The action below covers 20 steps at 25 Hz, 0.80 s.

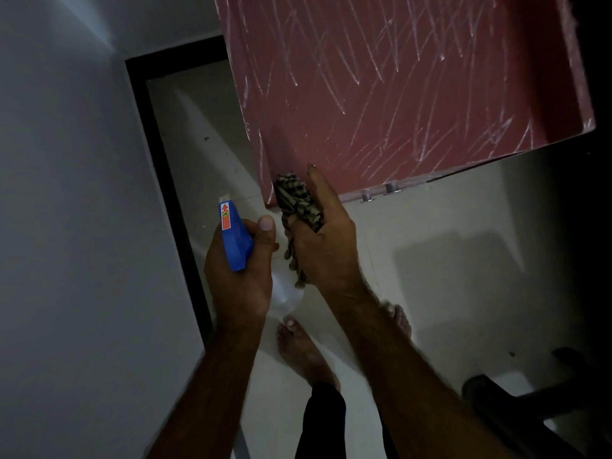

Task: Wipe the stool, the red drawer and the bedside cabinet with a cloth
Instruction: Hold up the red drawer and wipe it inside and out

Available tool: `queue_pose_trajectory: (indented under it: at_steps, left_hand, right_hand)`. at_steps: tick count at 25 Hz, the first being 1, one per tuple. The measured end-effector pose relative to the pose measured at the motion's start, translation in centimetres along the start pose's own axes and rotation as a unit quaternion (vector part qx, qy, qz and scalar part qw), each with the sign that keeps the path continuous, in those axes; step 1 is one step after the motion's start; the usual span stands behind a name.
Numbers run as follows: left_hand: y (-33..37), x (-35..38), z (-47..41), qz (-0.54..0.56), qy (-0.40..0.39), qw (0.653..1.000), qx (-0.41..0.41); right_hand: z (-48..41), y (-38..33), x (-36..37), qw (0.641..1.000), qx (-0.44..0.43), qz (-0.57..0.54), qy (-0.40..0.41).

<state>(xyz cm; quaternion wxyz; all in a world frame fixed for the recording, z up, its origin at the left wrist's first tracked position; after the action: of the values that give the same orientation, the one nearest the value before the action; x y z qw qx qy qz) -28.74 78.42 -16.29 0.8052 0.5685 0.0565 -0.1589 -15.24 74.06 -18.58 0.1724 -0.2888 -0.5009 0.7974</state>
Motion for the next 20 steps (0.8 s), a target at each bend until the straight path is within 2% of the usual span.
queue_pose_trajectory:
  at_steps: [3,7,10,12,16,20]
  left_hand:
    - [-0.1,-0.4,0.0,-0.010,-0.002,1.000,0.006]
    - [0.1,-0.7,0.0,-0.012,0.005,1.000,0.002]
    - [0.0,-0.8,-0.1,-0.012,0.012,1.000,-0.011]
    - [0.1,-1.0,0.0,0.000,0.009,1.000,-0.014]
    - [0.5,-1.3,0.1,-0.002,-0.007,1.000,-0.001]
    - [1.0,-1.1,0.0,-0.007,-0.016,1.000,0.015]
  right_hand:
    - [0.3,0.1,0.0,1.000,-0.009,0.021,-0.006]
    - [-1.0,-1.3,-0.2,0.980,-0.060,0.189,-0.004]
    - [-2.1,-3.0,-0.4,0.956,-0.094,0.271,-0.059]
    - [-2.7,-3.6,-1.0,0.947,-0.104,0.294,-0.072]
    - [-3.4,-3.6,-1.5,0.952,-0.103,0.288,-0.018]
    - [-1.8,-2.8,-0.6,0.936,-0.146,0.306,-0.093]
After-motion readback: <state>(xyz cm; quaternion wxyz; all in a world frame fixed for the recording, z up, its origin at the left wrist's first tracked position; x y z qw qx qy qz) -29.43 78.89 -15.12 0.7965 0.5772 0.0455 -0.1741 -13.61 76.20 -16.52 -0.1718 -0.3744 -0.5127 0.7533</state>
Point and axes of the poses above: each hand's wrist, its own z-axis away from the middle knuckle, its own x-axis out of the palm, y = z × x, the point moved 5 cm from there along -z, towards the middle knuckle, and after that the axes turned 1 degree about z, right-handed, at the moved point
